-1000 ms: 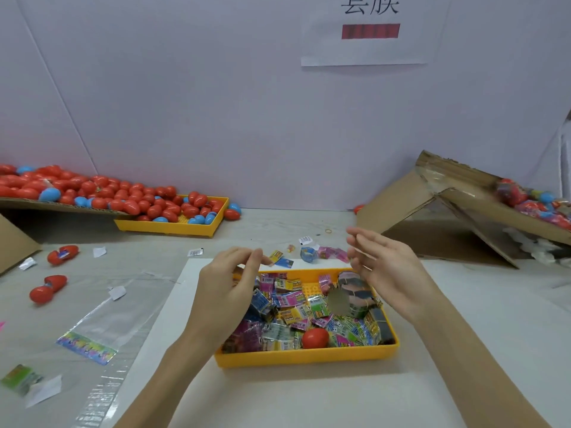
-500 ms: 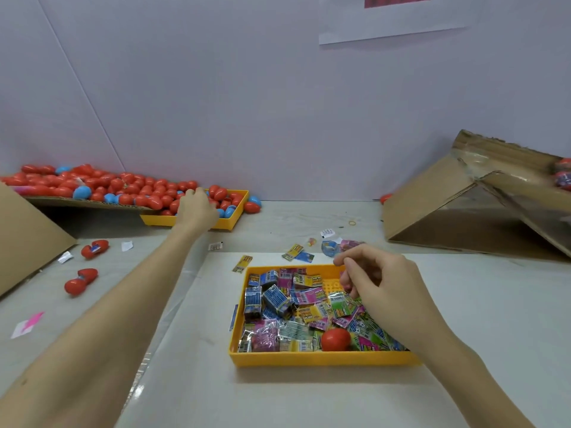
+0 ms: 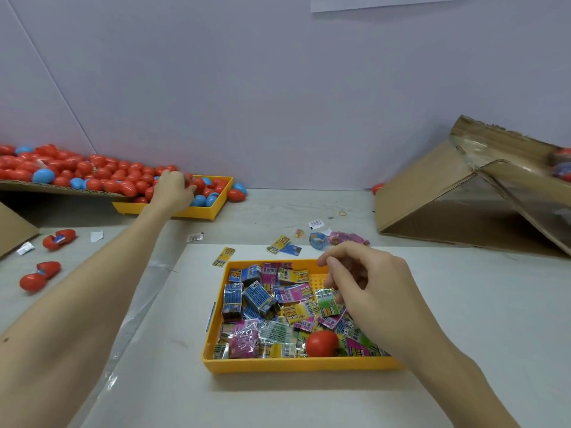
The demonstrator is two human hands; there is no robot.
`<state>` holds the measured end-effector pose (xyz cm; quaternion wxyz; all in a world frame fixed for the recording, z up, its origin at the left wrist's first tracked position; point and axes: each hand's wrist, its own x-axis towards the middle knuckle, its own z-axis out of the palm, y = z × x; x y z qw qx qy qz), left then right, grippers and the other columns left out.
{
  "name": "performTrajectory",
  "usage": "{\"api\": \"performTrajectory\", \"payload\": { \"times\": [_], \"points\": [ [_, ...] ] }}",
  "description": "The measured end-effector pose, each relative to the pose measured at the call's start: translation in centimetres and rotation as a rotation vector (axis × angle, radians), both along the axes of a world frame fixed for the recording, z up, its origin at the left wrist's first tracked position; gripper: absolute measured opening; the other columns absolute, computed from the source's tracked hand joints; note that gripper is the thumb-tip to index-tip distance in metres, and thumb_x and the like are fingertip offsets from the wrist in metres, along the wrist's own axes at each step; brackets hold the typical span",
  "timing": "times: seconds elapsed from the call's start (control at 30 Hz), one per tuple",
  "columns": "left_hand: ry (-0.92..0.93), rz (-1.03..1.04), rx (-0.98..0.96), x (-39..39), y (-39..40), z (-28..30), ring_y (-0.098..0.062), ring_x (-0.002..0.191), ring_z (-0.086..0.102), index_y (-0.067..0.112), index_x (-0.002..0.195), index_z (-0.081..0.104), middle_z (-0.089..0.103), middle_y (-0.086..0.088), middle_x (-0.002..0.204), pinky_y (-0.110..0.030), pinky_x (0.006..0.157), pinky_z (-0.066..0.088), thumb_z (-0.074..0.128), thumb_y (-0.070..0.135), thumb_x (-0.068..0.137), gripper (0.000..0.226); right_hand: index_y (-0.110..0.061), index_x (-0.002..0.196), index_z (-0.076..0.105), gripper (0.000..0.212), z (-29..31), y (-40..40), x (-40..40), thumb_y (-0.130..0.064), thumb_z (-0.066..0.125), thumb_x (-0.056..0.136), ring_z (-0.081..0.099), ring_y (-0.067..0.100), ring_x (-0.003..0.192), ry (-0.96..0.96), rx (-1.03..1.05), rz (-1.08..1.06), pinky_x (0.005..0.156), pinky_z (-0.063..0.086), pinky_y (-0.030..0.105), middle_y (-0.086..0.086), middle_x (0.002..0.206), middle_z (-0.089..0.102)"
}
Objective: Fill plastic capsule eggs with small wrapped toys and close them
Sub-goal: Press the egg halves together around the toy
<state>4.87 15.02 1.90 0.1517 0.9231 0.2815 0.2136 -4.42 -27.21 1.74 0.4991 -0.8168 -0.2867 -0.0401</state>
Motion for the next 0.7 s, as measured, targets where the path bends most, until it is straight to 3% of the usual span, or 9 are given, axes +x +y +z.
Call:
{"api": "performTrajectory", "payload": {
  "times": [0.1, 0.2, 0.3, 0.4, 0.47, 0.53, 0.63, 0.7],
  "points": [
    [-0.198, -0.020, 0.020, -1.9, -2.1, 1.0, -0.048, 0.110, 0.055, -0.007, 0.119, 0.061, 0.051, -0.030, 0.126, -0.048, 0.097, 0.043, 0.058, 0.015, 0.104, 0.027, -0.030, 0.095, 0.073, 0.019, 0.1, 0.0, 0.0, -0.018, 0.061, 0.103, 0.066, 0.003, 0.074, 0.006, -0.053, 0.010, 0.067, 0.053, 0.016, -0.014, 0.075, 0.069],
    [-0.376, -0.190, -0.115, -4.9, -6.7, 2.5, -0.036, 0.107, 0.064, -0.004, 0.123, 0.062, 0.061, -0.023, 0.122, -0.038, 0.094, 0.051, 0.059, 0.015, 0.104, 0.026, -0.028, 0.099, 0.076, 0.018, 0.2, 0.0, -0.2, -0.017, 0.063, 0.102, 0.063, -0.004, 0.085, -0.021, -0.138, 0.041, 0.073, 0.048, 0.009, -0.015, 0.082, 0.070],
    [-0.482, -0.384, -0.462, -9.2, -13.0, 3.4, -0.028, 0.105, 0.071, -0.001, 0.124, 0.062, 0.072, -0.015, 0.114, -0.039, 0.097, 0.057, 0.061, 0.013, 0.103, 0.025, -0.028, 0.107, 0.077, 0.018, 0.2, 0.1, -0.4, -0.015, 0.065, 0.101, 0.058, -0.013, 0.098, -0.074, -0.169, 0.049, 0.078, 0.042, 0.001, -0.017, 0.098, 0.071],
    [-0.434, -0.619, -0.790, -13.4, -18.5, 3.9, -0.023, 0.097, 0.075, 0.007, 0.120, 0.068, 0.077, -0.008, 0.103, -0.028, 0.090, 0.059, 0.066, 0.014, 0.100, 0.022, -0.028, 0.113, 0.077, 0.021, 0.2, 0.1, -0.3, -0.015, 0.066, 0.100, 0.063, -0.008, 0.095, -0.080, -0.121, 0.043, 0.078, 0.045, 0.003, -0.019, 0.100, 0.071],
    [-0.341, -0.738, -0.750, -15.2, -21.2, 3.8, -0.015, 0.098, 0.073, 0.019, 0.117, 0.073, 0.077, 0.000, 0.104, -0.022, 0.087, 0.057, 0.070, 0.018, 0.098, 0.020, -0.030, 0.112, 0.077, 0.021, 0.3, 0.0, -0.4, -0.016, 0.068, 0.099, 0.065, -0.004, 0.092, -0.081, -0.108, 0.061, 0.078, 0.048, 0.007, -0.020, 0.098, 0.071],
    [-0.313, -0.778, -0.648, -16.0, -22.7, 3.2, -0.015, 0.099, 0.071, 0.029, 0.114, 0.076, 0.074, 0.004, 0.109, -0.025, 0.088, 0.058, 0.071, 0.015, 0.097, 0.023, -0.028, 0.105, 0.079, 0.016, 0.2, 0.0, -0.3, -0.017, 0.071, 0.097, 0.063, 0.001, 0.090, -0.123, -0.171, 0.083, 0.076, 0.048, 0.011, -0.018, 0.096, 0.071],
    [-0.290, -0.750, -0.593, -16.2, -23.0, 2.3, -0.017, 0.101, 0.068, 0.032, 0.112, 0.078, 0.068, 0.000, 0.114, -0.034, 0.092, 0.058, 0.072, 0.008, 0.094, 0.030, -0.027, 0.099, 0.080, 0.007, 0.0, -0.1, 0.0, -0.026, 0.074, 0.095, 0.059, 0.006, 0.088, -0.182, -0.364, 0.086, 0.078, 0.047, 0.022, -0.012, 0.095, 0.067],
    [-0.253, -0.731, -0.652, -16.4, -22.1, 1.9, -0.014, 0.104, 0.069, 0.033, 0.112, 0.079, 0.068, 0.006, 0.111, -0.030, 0.091, 0.058, 0.074, 0.009, 0.093, 0.031, -0.031, 0.104, 0.079, 0.014, 0.2, -0.3, 0.2, -0.039, 0.073, 0.094, 0.054, 0.010, 0.101, -0.199, -0.560, 0.093, 0.086, 0.047, 0.030, -0.011, 0.103, 0.064]
  ]
}}
